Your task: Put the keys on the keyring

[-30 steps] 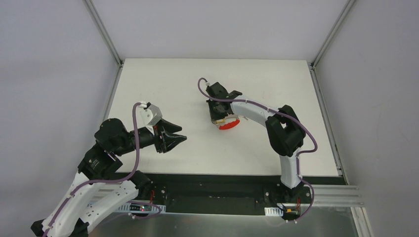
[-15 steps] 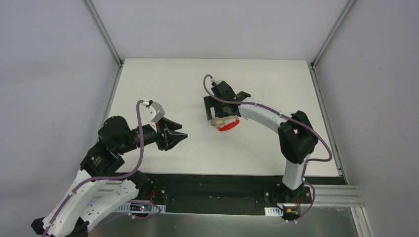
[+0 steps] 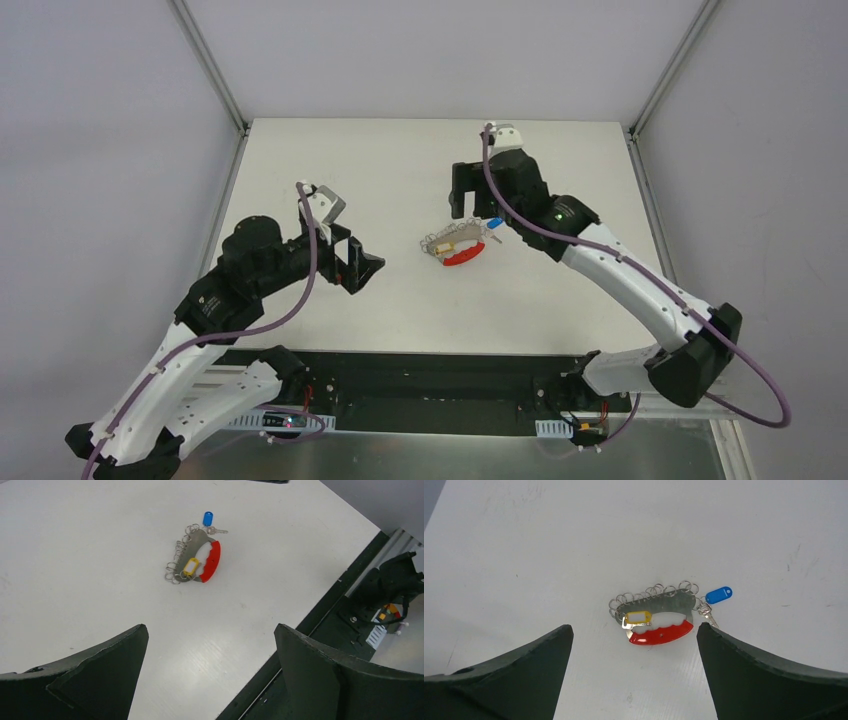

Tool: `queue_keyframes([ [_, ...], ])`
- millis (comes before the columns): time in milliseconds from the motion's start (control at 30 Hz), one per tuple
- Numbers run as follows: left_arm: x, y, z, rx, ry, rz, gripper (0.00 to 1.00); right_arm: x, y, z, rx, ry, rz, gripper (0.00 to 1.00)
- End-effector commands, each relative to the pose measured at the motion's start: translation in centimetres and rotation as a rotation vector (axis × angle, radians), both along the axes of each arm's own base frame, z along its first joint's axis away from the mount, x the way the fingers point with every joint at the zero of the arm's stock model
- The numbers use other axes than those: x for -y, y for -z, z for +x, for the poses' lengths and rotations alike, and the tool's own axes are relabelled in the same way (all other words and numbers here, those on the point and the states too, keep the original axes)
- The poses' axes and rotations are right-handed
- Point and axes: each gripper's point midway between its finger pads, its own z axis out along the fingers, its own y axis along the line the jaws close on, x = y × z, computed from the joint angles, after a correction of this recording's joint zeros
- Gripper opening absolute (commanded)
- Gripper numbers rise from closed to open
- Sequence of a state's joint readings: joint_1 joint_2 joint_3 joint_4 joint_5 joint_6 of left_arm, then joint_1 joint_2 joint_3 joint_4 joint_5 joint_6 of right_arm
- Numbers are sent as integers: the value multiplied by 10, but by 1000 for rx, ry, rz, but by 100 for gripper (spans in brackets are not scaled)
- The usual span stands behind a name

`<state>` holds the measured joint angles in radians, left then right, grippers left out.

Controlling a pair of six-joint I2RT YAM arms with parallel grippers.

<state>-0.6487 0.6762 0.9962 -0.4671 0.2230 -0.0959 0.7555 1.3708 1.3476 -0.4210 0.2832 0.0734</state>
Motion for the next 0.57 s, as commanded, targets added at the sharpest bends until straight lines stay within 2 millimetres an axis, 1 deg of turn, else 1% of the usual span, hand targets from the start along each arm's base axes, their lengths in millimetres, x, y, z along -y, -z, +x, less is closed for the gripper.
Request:
queue_keyframes([
  [0,-13,-12,16,37,-100,40,99,33,-34,-11,109,121,38,99],
  [67,-13,-5,24,16,-132,65,99,47,-38,-12,157,196,36,99],
  [167,-18,3,39,-23,-215,102,99,70,-42,-12,217,326,-34,99],
  [267,-31,9,58,-49,-333,168,99,90,-51,-15,271,420,-102,99],
  [300,-37,8,63,-51,-374,189,99,94,-56,-16,287,437,-107,99],
  [367,-39,6,66,-51,-390,213,99,97,-61,-20,300,428,-114,99],
  [433,-40,0,67,-41,-393,212,99,99,-64,-24,302,412,-124,99],
  [533,-42,-4,66,-28,-398,206,99,102,-71,-24,331,439,-88,99],
])
